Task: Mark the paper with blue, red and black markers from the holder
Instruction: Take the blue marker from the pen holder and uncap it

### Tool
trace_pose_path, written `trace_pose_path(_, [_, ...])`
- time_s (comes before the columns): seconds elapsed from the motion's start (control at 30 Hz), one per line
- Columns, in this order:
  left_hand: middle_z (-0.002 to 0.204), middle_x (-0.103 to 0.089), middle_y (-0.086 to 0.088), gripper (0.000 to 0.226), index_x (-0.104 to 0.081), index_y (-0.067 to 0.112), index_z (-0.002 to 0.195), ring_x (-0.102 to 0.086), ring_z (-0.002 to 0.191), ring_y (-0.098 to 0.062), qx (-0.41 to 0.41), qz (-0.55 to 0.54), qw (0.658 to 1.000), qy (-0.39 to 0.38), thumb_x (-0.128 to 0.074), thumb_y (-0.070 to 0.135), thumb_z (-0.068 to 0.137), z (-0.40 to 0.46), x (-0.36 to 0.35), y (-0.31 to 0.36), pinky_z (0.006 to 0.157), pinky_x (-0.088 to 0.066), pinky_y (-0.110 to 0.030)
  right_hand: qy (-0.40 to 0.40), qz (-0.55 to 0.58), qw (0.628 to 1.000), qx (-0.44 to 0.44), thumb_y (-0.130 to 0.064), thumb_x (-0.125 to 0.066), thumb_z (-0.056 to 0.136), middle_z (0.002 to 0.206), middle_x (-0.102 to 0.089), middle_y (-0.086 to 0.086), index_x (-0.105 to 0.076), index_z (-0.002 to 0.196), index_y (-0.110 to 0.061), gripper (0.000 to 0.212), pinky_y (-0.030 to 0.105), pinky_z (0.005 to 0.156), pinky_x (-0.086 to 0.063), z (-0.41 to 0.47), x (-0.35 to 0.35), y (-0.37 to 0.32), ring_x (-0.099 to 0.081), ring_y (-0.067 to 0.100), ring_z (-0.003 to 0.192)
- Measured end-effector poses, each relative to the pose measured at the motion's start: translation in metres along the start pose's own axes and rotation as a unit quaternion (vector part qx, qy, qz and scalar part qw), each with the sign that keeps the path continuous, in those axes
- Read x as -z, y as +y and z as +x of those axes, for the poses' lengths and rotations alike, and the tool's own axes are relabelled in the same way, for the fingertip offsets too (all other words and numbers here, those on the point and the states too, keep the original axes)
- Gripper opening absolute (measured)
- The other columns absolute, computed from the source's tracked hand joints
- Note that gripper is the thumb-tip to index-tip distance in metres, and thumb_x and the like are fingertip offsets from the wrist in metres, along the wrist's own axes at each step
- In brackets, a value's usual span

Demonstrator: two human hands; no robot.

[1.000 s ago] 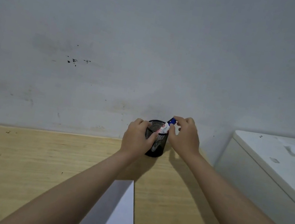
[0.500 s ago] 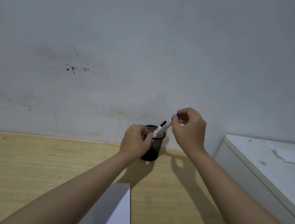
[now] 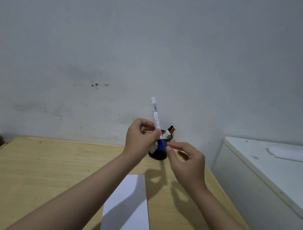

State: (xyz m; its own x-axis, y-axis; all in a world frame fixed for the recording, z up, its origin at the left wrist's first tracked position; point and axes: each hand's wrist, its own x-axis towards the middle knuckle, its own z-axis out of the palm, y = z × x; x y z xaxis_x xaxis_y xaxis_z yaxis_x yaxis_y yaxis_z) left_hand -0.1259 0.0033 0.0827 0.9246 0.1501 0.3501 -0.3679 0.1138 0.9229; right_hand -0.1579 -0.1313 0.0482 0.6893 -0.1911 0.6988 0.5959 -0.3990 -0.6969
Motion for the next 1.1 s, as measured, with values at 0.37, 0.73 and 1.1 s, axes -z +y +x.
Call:
trace_pose_path(0.37, [0.09,-0.072,0.01,0.024,-0.051,0.02,0.096,-0.067,0.084,-0.002,-0.142,0.174,0.971,-0.081,-0.067,0.014,0.078,-0.038,0.045,0.018,0.073,-0.048,-0.013,0.045,0.108,0.987,-0.111,-0.024,-0.065,0.087,0.06,-0.053,0.008,-0.062,0.071,-0.002,0.028,0.026,0.054,-0.04,0.002,-0.034,-0.042,-0.046,0.013,0.054])
trace_pose_path(0.73, [0.074,-0.07,0.005,0.006,-0.071,0.018,0.081,-0.063,0.068,-0.008,-0.13,0.25,0.956,-0.081,-0.073,0.015,0.076,-0.048,0.071,0.008,0.068,-0.052,-0.025,-0.012,0.217,0.956,-0.195,-0.024,-0.064,0.088,0.061,-0.054,0.003,-0.065,0.081,-0.004,0.022,0.026,0.051,-0.042,-0.013,-0.046,-0.044,-0.047,0.009,0.049])
trace_pose_path(1.1, [0.066,-0.065,0.002,0.012,-0.071,0.013,0.08,-0.06,0.063,-0.009,-0.11,0.269,0.949,-0.12,-0.061,0.015,0.085,-0.043,0.083,-0.015,0.062,-0.047,-0.024,-0.068,0.234,0.952,-0.188,-0.016,-0.06,0.09,0.062,-0.057,0.007,-0.065,0.081,-0.006,0.015,0.021,0.052,-0.046,-0.011,-0.045,-0.025,-0.051,0.007,0.047])
